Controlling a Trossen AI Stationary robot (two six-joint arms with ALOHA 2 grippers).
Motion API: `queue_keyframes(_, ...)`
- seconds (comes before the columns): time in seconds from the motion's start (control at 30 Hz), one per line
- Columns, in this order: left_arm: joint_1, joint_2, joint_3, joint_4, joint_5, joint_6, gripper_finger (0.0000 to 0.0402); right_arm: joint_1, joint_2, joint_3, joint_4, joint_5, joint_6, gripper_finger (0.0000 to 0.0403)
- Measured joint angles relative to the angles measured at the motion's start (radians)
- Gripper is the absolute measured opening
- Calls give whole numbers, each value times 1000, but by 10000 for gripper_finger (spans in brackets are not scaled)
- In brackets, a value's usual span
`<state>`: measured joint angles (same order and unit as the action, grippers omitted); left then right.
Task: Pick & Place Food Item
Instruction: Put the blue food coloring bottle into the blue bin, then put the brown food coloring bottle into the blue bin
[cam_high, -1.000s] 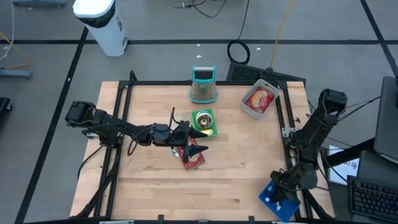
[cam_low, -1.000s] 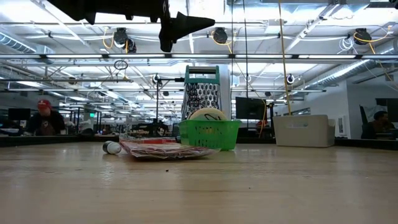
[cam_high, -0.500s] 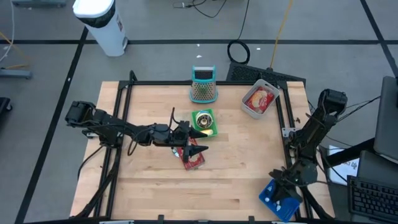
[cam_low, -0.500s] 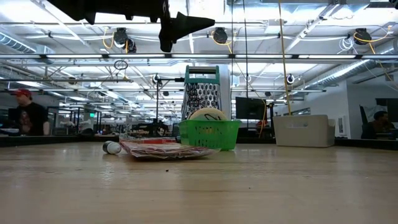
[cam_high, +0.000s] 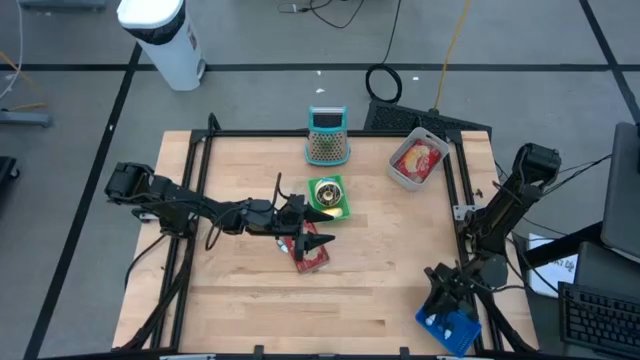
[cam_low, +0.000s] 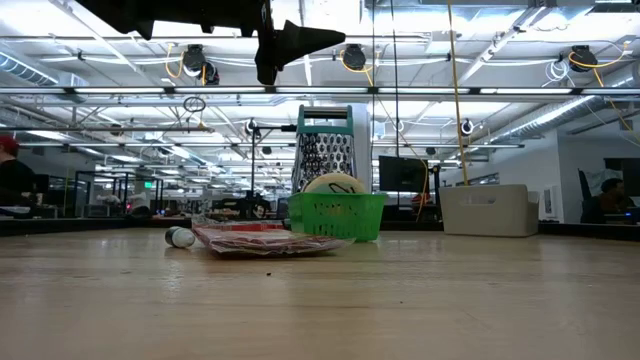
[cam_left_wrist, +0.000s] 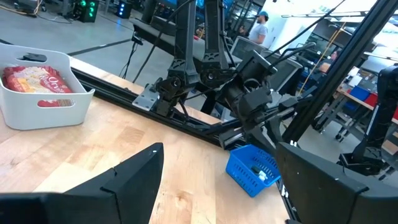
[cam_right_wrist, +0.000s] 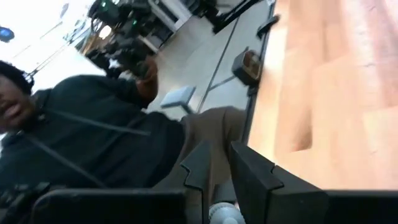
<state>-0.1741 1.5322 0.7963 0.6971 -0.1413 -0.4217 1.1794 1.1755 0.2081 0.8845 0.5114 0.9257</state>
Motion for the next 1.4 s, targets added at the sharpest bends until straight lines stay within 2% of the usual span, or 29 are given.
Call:
queue_keyframes(0.13, 0, 0, 0, 0, 0, 0, 312, 2, 0, 42, -57, -40, -11, 47)
queue_keyframes(0.23, 0, 0, 0, 0, 0, 0, 312, 7, 0, 117, -281, -49, -3, 47)
queue_keyframes(0.37, 0, 0, 0, 0, 0, 0, 312, 6, 0, 226, -682, -94, 209, 47)
queue_keyframes(0.47, 0, 0, 0, 1, 0, -1, 312, 5, 1, 255, -801, -122, 367, 48)
queue_keyframes(0.63, 0, 0, 0, 1, 0, -1, 312, 7, 0, 257, -786, -125, 424, 63)
queue_keyframes(0.97, 0, 0, 0, 2, 0, 0, 312, -9, 0, 257, -783, -196, 425, 146)
queue_keyframes(1.2, 1, 0, 0, 2, 55, 69, 312, -62, -9, 256, -679, -176, 217, 148)
queue_keyframes(1.3, -5, -17, 0, -39, 101, 134, 312, -95, -26, 256, -588, -176, 68, 143)
queue_keyframes(1.4, -25, -48, 0, -158, 117, 186, 312, -129, -42, 257, -481, -175, -136, 140)
